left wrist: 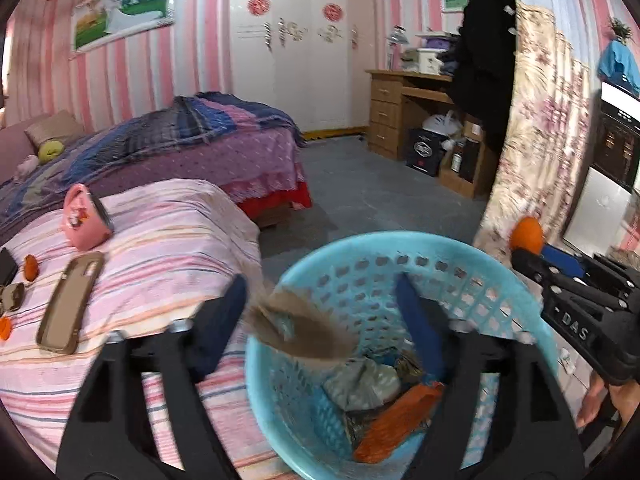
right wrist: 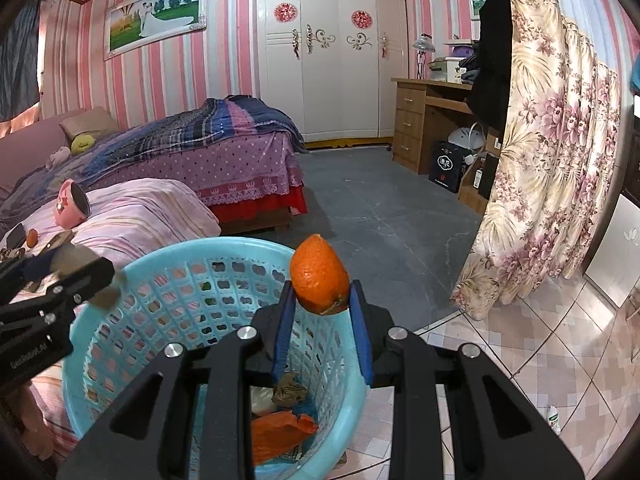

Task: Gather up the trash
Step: 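Open the left tool to drop the paper roll while the right tool releases the tangerine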

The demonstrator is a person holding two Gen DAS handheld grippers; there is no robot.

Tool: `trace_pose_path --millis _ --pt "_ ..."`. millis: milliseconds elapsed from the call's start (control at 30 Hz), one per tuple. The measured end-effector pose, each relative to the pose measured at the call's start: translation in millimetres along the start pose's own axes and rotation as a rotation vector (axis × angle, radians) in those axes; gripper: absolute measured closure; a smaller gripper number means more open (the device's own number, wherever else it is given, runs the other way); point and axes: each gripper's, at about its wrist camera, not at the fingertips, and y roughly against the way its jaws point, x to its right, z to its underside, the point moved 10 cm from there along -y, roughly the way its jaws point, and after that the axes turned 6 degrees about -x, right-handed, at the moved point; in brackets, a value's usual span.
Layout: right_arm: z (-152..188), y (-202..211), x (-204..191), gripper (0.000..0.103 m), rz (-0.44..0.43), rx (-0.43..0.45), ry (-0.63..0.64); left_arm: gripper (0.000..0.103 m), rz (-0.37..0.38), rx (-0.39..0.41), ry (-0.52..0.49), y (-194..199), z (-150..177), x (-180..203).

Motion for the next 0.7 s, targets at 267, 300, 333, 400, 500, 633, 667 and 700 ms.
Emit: trace_pose_path --millis 267,300,333,400,500,633,667,700 --pt "-1 -1 -8 0.075 -0.011 -0.002 0.018 0.011 -0.07 -0.005 0.042 4 4 -42" --pt "-1 -1 -10 0.075 -0.013 -0.002 0.021 0.011 -0.074 -0.006 0.052 5 4 -48" --pt "-1 -1 -13 0.075 -0.016 -0.002 0.028 0.01 -0.08 -0.007 0.067 7 4 -55" --pt "-2 0 -18 0.074 -0.019 -0.001 0.035 0.009 -0.091 -0.007 0.085 10 5 -66" --pt "-2 1 -21 0.074 -0.019 0.002 0.037 0.007 -0.122 0.002 0.103 18 6 -83" --pt "-3 4 -26 0.041 -0.021 0.015 0.021 0.006 -0.156 0.012 0.124 29 7 -105" --pt "-4 5 -27 0.032 -0.019 0.022 0.019 0.006 -0.159 0.013 0.133 32 8 -110" --pt "-5 6 -29 0.03 -0.017 0.027 0.018 0.006 -0.162 0.015 0.142 34 8 -114"
